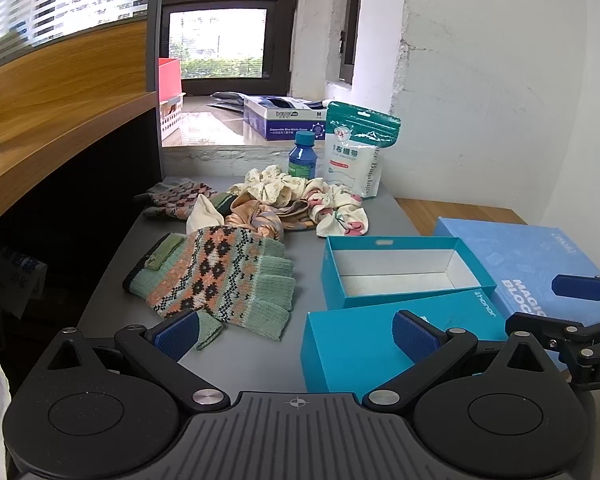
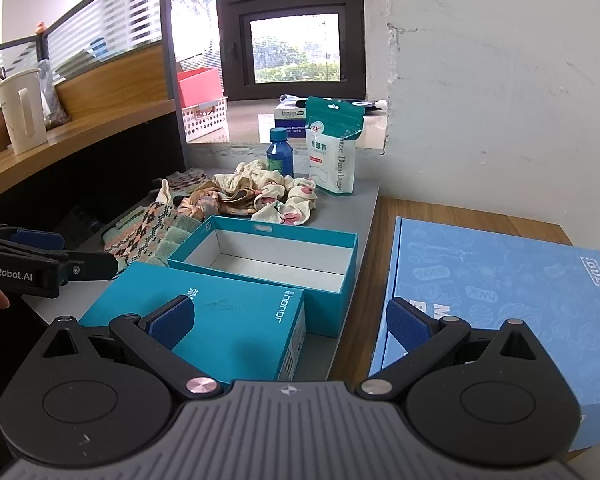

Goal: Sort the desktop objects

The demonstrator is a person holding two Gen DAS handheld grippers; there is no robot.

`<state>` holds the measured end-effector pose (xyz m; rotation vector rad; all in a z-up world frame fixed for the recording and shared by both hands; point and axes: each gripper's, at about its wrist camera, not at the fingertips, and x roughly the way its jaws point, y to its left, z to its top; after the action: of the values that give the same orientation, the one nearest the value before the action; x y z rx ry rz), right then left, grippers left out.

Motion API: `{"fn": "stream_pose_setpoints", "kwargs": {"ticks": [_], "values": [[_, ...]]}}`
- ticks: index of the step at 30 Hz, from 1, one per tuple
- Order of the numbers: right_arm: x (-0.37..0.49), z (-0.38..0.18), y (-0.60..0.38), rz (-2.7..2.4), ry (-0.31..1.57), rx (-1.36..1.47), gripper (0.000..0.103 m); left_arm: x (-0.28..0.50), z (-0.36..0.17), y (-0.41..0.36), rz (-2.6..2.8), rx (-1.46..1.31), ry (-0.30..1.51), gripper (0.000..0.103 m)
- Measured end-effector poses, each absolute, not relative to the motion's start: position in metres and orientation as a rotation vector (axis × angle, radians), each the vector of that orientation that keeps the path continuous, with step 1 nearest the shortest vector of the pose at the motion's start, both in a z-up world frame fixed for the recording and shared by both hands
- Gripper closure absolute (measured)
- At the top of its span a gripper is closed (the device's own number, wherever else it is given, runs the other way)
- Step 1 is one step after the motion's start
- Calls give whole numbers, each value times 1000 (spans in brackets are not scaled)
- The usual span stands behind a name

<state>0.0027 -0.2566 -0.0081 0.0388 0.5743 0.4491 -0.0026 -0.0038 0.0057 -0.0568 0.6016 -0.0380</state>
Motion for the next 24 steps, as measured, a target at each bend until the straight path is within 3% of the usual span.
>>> {"fn": "stream_pose_setpoints", "kwargs": {"ticks": [24], "values": [[2,-7,-257,444,572,39,0,-2,5,-1,-39,-55,604,0]]}}
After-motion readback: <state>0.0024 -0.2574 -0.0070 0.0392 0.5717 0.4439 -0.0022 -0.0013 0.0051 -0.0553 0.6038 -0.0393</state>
